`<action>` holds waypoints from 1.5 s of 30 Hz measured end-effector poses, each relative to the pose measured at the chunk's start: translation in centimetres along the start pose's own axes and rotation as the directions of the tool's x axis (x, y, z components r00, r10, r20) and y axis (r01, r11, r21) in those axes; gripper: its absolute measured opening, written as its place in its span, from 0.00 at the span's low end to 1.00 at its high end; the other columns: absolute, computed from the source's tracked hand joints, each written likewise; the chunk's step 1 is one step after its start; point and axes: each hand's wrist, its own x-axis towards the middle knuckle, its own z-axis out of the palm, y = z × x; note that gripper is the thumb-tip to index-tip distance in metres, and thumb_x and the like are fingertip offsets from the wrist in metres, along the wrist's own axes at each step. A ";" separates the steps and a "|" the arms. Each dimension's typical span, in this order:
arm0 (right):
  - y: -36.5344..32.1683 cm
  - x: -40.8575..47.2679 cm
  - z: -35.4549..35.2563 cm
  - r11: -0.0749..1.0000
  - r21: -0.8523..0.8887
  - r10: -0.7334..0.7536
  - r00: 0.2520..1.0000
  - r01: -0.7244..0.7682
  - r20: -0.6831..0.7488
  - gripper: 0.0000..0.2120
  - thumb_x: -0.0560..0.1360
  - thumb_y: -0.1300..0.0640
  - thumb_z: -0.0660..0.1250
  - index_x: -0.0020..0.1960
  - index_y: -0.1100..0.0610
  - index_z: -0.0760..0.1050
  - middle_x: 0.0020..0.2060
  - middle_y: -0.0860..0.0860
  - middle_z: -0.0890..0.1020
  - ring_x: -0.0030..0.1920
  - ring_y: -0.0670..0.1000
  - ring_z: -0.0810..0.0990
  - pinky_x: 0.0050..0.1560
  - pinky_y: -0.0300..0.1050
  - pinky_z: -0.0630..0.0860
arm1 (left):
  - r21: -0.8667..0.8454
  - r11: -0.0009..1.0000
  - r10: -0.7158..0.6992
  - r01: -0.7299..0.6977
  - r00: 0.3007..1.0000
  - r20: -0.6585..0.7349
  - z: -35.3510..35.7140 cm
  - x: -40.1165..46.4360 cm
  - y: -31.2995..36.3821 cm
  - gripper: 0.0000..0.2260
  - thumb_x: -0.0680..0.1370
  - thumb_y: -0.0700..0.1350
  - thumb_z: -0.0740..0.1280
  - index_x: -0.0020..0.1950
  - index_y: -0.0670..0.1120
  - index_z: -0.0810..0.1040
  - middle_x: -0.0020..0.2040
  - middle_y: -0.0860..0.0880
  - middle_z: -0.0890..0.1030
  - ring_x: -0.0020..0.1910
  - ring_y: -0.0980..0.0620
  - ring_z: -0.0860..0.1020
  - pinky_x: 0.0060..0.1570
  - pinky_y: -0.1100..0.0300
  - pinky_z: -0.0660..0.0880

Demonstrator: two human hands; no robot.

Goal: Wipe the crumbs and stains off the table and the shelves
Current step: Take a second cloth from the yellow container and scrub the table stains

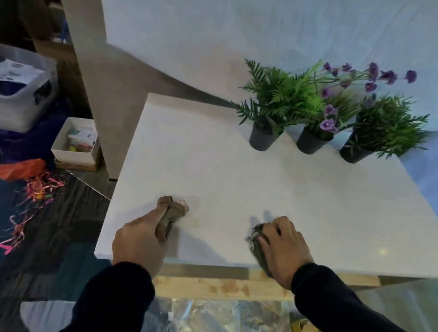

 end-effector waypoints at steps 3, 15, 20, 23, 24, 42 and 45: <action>0.1 0.3 -0.1 0.997 0.012 0.072 0.997 -0.072 0.008 0.23 0.82 0.41 0.41 0.64 0.50 0.68 0.59 0.51 0.64 0.59 0.56 0.71 0.59 0.52 0.72 | 0.003 1.000 0.011 -0.011 0.999 0.043 -1.2 -1.2 0.0 0.16 0.75 0.42 0.73 0.62 0.55 0.82 0.39 0.45 0.85 0.37 0.38 0.81 0.37 0.51 0.78; -15.2 15.4 -2.7 0.982 0.188 0.038 0.999 -0.033 -0.027 0.28 0.83 0.42 0.44 0.81 0.49 0.51 0.82 0.47 0.49 0.81 0.57 0.45 0.76 0.66 0.51 | 0.058 0.996 -0.065 0.068 0.996 -0.054 -4.1 0.2 -5.0 0.18 0.78 0.43 0.67 0.67 0.56 0.79 0.49 0.46 0.85 0.39 0.38 0.83 0.34 0.51 0.76; -18.9 27.5 -5.2 0.987 0.158 0.045 0.998 -0.039 -0.033 0.28 0.83 0.43 0.43 0.81 0.48 0.51 0.82 0.48 0.50 0.81 0.60 0.47 0.76 0.70 0.46 | 0.101 0.994 -0.047 0.050 0.998 -0.037 -2.8 0.2 -5.3 0.28 0.64 0.34 0.77 0.63 0.52 0.82 0.56 0.50 0.86 0.37 0.45 0.85 0.31 0.50 0.82; -23.3 31.5 -5.8 0.990 0.119 -0.067 0.996 0.074 -0.064 0.28 0.82 0.44 0.44 0.81 0.49 0.52 0.82 0.49 0.52 0.80 0.61 0.49 0.76 0.69 0.50 | 0.047 0.998 -0.029 0.034 0.994 -0.101 -2.4 0.3 -6.1 0.30 0.63 0.34 0.79 0.62 0.51 0.83 0.57 0.52 0.85 0.43 0.50 0.86 0.38 0.51 0.84; -24.9 31.6 -5.8 0.982 0.095 -0.158 0.984 0.165 -0.079 0.28 0.83 0.44 0.44 0.81 0.49 0.53 0.82 0.49 0.52 0.81 0.60 0.49 0.77 0.67 0.50 | 0.046 0.999 -0.018 0.023 0.994 -0.112 -2.2 0.5 -6.3 0.29 0.62 0.34 0.79 0.62 0.51 0.83 0.56 0.51 0.86 0.43 0.51 0.86 0.38 0.52 0.84; -3.4 12.4 -0.7 0.982 0.089 0.169 0.986 -0.168 -0.009 0.31 0.81 0.39 0.39 0.83 0.45 0.46 0.83 0.45 0.44 0.82 0.53 0.42 0.80 0.57 0.44 | 0.080 0.974 -0.214 0.213 0.977 0.004 -3.6 2.3 -4.9 0.19 0.78 0.44 0.67 0.67 0.59 0.79 0.43 0.42 0.86 0.41 0.38 0.83 0.43 0.49 0.79; -8.3 8.9 -0.1 0.988 0.128 0.093 0.996 -0.092 -0.007 0.29 0.83 0.40 0.42 0.83 0.45 0.45 0.82 0.45 0.43 0.82 0.55 0.40 0.80 0.59 0.42 | 0.090 0.969 -0.233 0.228 0.972 0.042 -3.6 2.6 -4.9 0.19 0.79 0.46 0.65 0.67 0.63 0.77 0.44 0.41 0.85 0.44 0.37 0.82 0.47 0.48 0.79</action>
